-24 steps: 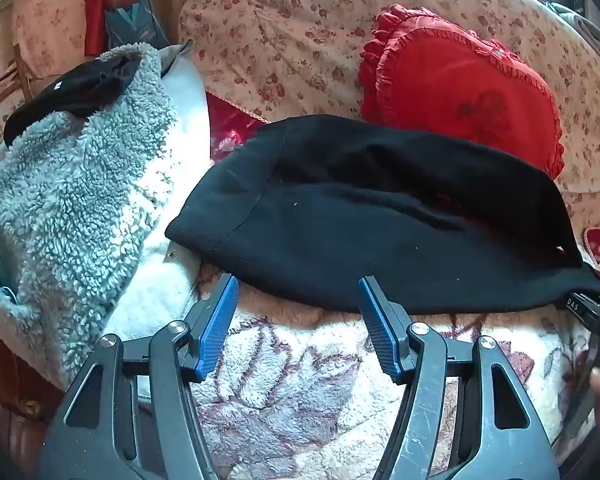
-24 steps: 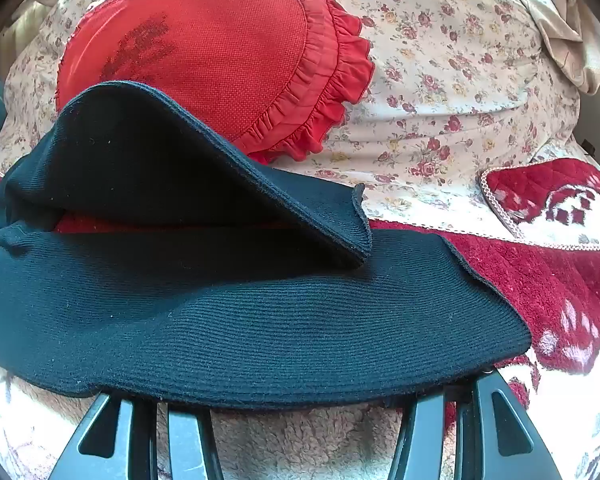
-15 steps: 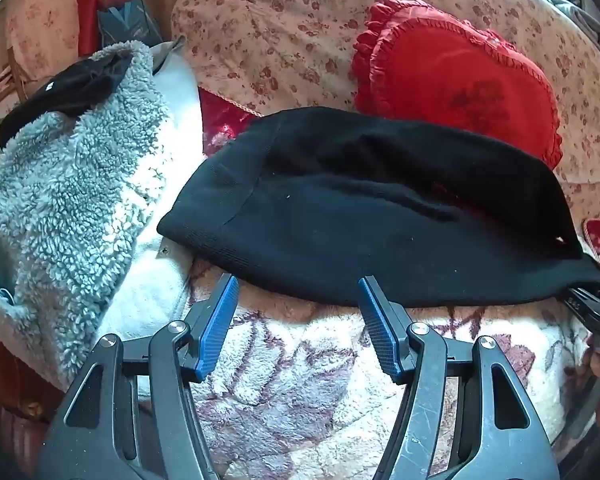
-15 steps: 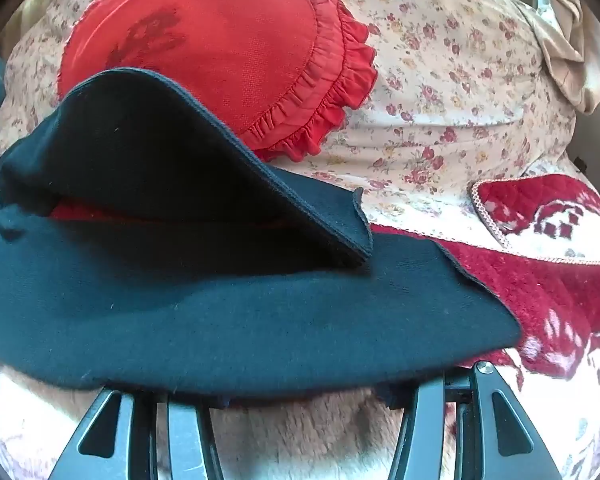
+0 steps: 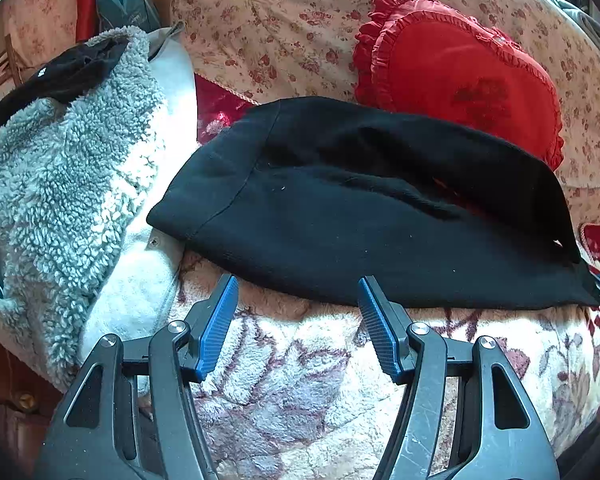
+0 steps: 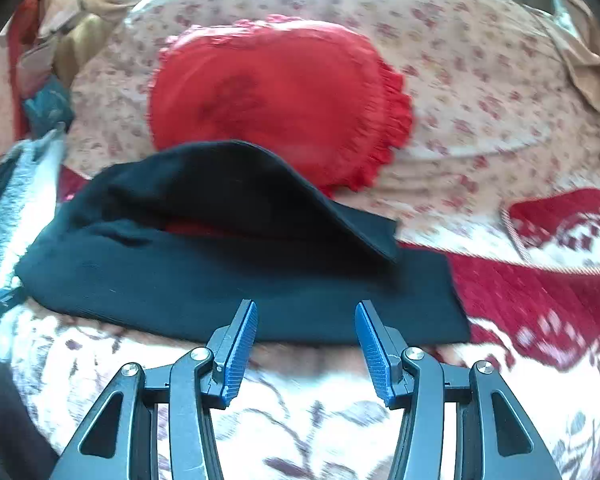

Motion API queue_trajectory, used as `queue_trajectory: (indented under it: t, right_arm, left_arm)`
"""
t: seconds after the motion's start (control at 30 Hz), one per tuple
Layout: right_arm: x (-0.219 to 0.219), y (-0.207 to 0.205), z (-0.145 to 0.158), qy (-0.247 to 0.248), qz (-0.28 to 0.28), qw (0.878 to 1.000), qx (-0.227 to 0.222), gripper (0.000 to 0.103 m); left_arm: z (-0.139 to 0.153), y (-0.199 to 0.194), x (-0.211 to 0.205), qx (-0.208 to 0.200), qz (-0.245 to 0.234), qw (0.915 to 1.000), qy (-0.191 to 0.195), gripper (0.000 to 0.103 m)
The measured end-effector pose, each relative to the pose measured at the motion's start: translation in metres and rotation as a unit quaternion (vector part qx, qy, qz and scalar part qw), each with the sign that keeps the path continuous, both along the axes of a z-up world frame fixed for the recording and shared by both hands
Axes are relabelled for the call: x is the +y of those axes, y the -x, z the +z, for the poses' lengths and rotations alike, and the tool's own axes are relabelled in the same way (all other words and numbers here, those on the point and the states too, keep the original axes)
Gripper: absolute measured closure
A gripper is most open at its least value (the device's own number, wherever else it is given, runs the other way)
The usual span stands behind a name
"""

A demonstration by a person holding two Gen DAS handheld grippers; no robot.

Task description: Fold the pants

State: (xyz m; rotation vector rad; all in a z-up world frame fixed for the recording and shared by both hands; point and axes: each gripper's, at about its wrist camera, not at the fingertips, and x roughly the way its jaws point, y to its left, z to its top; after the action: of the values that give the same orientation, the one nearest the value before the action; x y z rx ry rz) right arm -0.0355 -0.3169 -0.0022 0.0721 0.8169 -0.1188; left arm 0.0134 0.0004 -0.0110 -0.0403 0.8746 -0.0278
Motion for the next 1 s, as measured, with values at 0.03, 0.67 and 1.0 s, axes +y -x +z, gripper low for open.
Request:
queue_trajectory:
  t: [0.03, 0.67, 1.0]
  right_arm:
    - [0.003, -0.005, 0.000, -0.004, 0.006, 1.000, 0.001, 0.054]
    - [0.005, -0.103, -0.033, -0.019, 0.032, 0.997, 0.072, 0.054]
    - [-0.031, -0.202, -0.034, 0.016, -0.018, 0.996, 0.081, 0.054]
  left_arm:
    - [0.000, 0.000, 0.000, -0.001, -0.001, 1.0000, -0.003, 0.041]
    - [-0.021, -0.038, 0.000, 0.023, 0.001, 0.9997, -0.011, 0.041]
    - [-0.033, -0.062, 0.004, 0.038, 0.016, 0.9991, -0.012, 0.041]
